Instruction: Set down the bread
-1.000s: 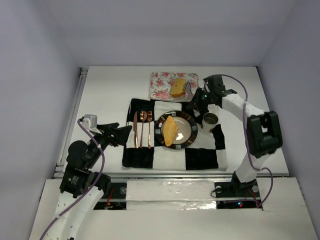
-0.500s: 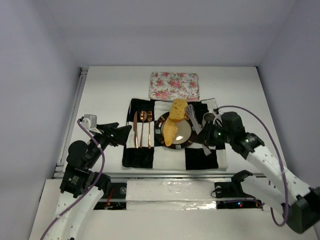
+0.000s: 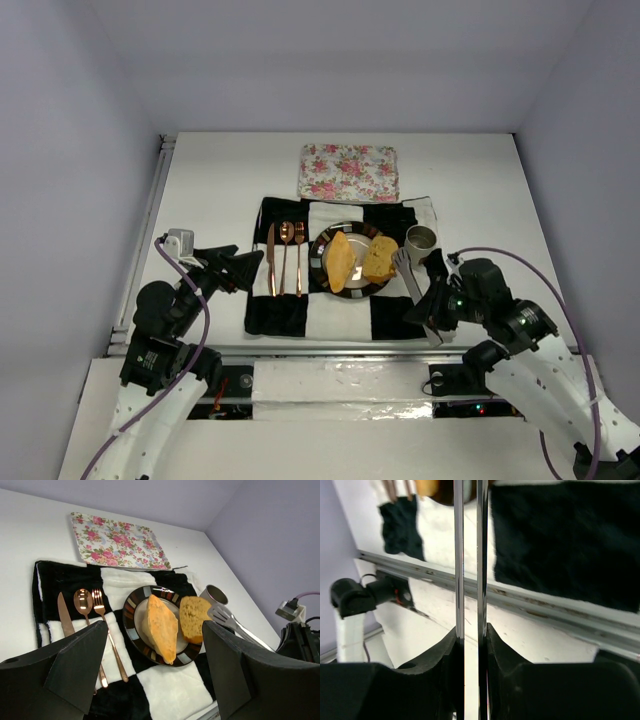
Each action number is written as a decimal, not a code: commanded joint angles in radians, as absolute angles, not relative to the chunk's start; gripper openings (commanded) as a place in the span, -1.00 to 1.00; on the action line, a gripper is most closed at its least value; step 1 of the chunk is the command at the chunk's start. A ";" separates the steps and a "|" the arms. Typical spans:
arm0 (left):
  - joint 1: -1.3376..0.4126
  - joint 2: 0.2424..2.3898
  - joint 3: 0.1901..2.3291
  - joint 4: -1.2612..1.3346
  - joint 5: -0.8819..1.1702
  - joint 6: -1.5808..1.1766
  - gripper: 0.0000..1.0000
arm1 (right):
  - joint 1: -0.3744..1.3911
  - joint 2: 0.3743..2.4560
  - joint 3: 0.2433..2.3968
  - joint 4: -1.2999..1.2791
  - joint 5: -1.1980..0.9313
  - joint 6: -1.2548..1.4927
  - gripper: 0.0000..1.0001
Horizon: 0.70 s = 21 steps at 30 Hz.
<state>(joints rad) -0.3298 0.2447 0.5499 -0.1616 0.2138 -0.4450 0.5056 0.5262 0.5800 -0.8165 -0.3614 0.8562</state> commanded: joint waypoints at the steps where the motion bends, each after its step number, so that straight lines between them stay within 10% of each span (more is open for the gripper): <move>1: -0.327 0.249 0.548 -0.114 0.230 -0.434 0.47 | 0.511 0.522 0.580 -0.885 -0.331 0.838 -0.64; 10: -0.327 0.253 0.548 -0.112 0.233 -0.436 0.47 | 0.511 0.589 0.532 -0.779 -0.371 0.844 -0.62; 17: -0.327 0.244 0.548 -0.110 0.233 -0.436 0.47 | 0.511 0.644 0.601 -0.716 -0.368 0.833 -0.03; 21: -0.327 0.241 0.548 -0.110 0.236 -0.436 0.47 | 0.511 0.634 0.721 -0.796 -0.261 0.808 -0.05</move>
<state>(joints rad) -0.3298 0.2451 0.5499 -0.1616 0.2211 -0.4450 0.5056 0.6552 0.5938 -0.8066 -0.3336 0.8387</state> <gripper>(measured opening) 0.737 0.486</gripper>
